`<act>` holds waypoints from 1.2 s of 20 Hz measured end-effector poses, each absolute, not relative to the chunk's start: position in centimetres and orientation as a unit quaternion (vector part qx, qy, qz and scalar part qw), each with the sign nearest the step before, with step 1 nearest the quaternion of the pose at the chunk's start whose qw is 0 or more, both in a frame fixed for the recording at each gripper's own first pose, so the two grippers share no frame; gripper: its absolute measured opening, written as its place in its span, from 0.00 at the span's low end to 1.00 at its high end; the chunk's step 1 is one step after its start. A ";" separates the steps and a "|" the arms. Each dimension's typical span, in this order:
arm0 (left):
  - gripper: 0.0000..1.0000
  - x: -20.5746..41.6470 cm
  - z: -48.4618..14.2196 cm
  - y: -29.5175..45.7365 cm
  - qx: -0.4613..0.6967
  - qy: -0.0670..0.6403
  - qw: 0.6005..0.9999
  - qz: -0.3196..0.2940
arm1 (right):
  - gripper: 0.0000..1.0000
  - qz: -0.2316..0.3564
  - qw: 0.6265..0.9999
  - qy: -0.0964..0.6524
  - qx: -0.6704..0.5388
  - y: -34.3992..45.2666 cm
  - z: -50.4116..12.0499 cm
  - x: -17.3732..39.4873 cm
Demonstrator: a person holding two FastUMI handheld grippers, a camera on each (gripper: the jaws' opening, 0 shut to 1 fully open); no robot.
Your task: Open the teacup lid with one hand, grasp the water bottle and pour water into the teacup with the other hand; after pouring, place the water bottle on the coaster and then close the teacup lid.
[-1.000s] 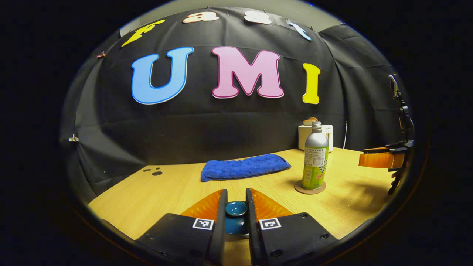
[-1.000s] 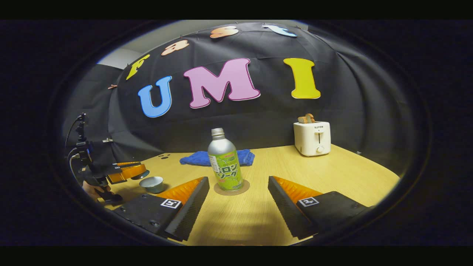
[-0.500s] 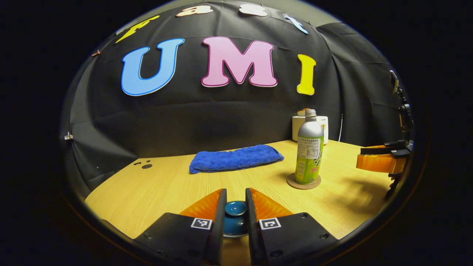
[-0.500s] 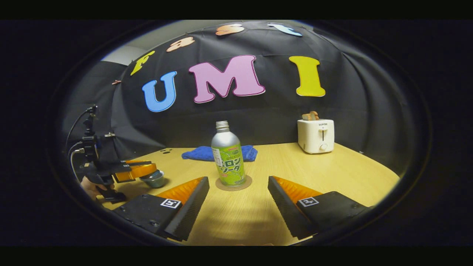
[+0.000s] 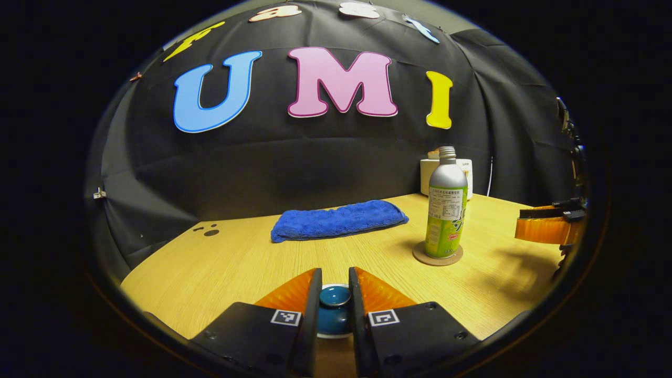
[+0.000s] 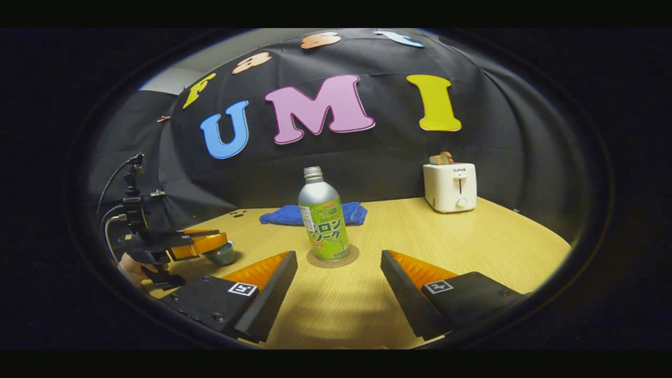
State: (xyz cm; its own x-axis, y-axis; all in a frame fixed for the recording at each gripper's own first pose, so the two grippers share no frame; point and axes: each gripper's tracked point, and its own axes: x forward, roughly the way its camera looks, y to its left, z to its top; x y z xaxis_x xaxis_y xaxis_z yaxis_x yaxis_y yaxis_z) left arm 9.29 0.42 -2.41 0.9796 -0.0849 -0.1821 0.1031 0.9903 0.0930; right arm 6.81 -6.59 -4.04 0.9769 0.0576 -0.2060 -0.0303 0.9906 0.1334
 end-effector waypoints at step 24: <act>0.97 2.9 2.4 1.6 0.001 -0.004 1.000 0.011 | 0.99 0.056 0.997 0.059 0.004 -1.7 -1.0 6.6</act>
